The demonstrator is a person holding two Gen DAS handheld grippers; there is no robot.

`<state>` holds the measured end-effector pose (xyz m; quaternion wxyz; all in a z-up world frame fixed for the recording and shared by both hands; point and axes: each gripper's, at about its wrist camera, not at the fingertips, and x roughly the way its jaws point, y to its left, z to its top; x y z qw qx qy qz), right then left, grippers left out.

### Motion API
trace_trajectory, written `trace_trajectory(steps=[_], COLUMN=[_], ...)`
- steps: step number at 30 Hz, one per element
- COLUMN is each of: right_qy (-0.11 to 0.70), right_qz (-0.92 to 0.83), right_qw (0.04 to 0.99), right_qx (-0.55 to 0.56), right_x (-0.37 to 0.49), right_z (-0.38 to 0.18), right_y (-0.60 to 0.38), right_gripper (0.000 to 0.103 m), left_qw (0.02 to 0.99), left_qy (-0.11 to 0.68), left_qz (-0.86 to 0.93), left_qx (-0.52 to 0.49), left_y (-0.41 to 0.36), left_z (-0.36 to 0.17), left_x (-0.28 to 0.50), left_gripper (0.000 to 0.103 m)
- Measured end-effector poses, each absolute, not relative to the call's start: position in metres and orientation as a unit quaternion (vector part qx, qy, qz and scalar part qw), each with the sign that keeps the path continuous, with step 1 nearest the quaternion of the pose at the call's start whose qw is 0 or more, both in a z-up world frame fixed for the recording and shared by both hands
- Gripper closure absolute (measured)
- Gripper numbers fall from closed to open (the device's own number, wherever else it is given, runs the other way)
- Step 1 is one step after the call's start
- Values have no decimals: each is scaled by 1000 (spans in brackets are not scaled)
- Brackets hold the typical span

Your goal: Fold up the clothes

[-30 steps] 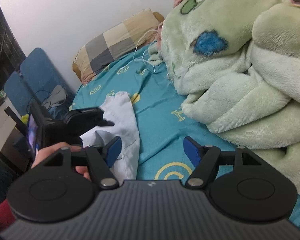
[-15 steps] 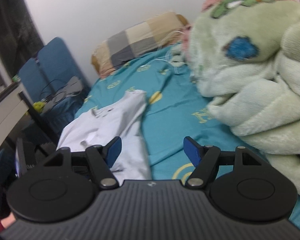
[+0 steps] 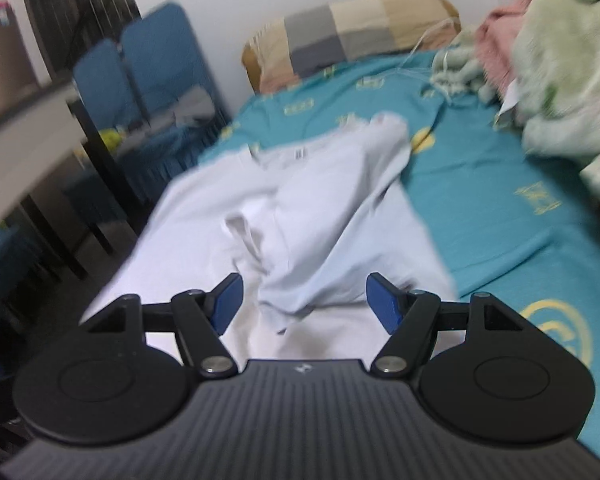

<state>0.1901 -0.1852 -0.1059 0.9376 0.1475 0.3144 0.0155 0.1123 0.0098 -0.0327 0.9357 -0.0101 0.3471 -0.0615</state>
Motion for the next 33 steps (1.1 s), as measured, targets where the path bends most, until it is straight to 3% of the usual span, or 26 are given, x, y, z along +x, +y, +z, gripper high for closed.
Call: trace_trajectory(steps=[5, 12, 33], right_qy=[318, 319, 323], right_qz=[-5, -7, -8], right_qw=[945, 947, 946], right_qx=[82, 17, 14], right_x=[198, 199, 199], right_z=[-143, -151, -152], right_y=[-167, -146, -143], right_gripper=[32, 11, 10], left_qw=[937, 937, 937], left_qy=[340, 335, 332], left_qz=[-79, -96, -93], left_qx=[13, 14, -54], left_y=[1, -1, 21], left_z=[-39, -39, -23], left_x=[114, 112, 95], left_gripper=[9, 9, 6])
